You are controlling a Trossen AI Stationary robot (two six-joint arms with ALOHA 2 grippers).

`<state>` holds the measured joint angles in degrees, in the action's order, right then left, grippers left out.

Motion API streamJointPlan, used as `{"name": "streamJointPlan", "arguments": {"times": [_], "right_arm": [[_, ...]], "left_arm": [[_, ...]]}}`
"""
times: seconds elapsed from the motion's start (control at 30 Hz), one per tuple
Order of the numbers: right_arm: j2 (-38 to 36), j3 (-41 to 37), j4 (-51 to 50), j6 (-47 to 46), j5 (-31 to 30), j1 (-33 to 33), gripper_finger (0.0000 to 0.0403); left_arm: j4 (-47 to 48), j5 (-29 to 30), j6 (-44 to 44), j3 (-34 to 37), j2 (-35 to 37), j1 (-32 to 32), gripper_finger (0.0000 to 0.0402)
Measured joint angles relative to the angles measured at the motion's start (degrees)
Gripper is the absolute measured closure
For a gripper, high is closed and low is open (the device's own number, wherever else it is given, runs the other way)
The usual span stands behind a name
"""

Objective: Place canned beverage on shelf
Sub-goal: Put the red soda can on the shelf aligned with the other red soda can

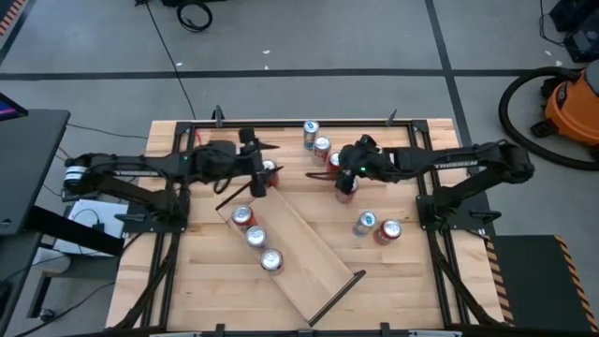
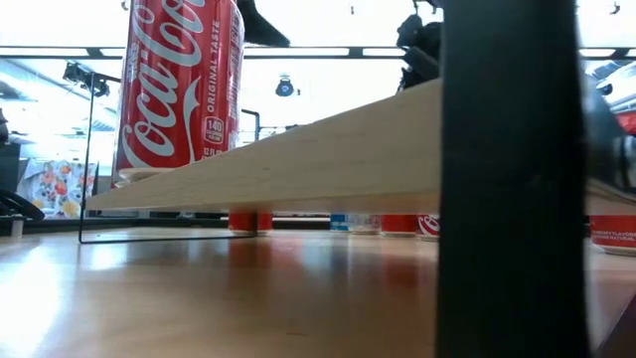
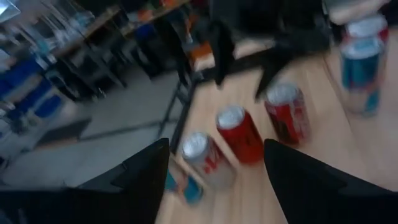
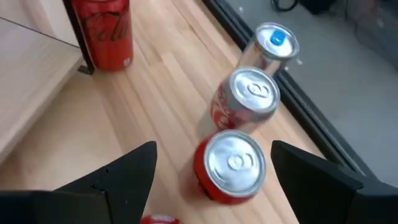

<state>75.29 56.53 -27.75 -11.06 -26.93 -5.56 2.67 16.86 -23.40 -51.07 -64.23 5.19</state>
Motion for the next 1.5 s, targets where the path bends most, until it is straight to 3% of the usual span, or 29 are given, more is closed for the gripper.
{"name": "streamJointPlan", "arguments": {"times": [0.33,0.5,0.7,0.9,1.2,1.5], "right_arm": [[5.2,11.8,-16.0,-10.6,0.1,7.2,0.0076],[6.1,12.5,-22.0,-13.4,1.0,7.6,0.0069],[6.2,12.5,-22.7,-16.3,4.4,5.6,0.0029],[7.7,12.6,-24.1,-21.0,4.5,5.1,0.0005],[15.1,18.3,-33.2,-22.0,6.9,5.3,0.0006],[17.4,20.5,-37.2,-19.3,9.3,1.9,0.0007]], "left_arm": [[1.9,-0.2,3.8,2.7,6.7,-1.8,0.0132],[1.9,-0.2,3.9,2.5,8.0,-2.3,0.0132],[5.1,-0.4,3.6,2.7,9.0,-3.4,0.0132],[1.0,-10.8,1.3,6.9,15.2,-6.3,0.0135],[-3.1,-8.4,7.6,12.6,26.3,-6.8,0.0161],[-5.0,-3.0,12.0,16.7,29.9,-6.8,0.0188]]}}
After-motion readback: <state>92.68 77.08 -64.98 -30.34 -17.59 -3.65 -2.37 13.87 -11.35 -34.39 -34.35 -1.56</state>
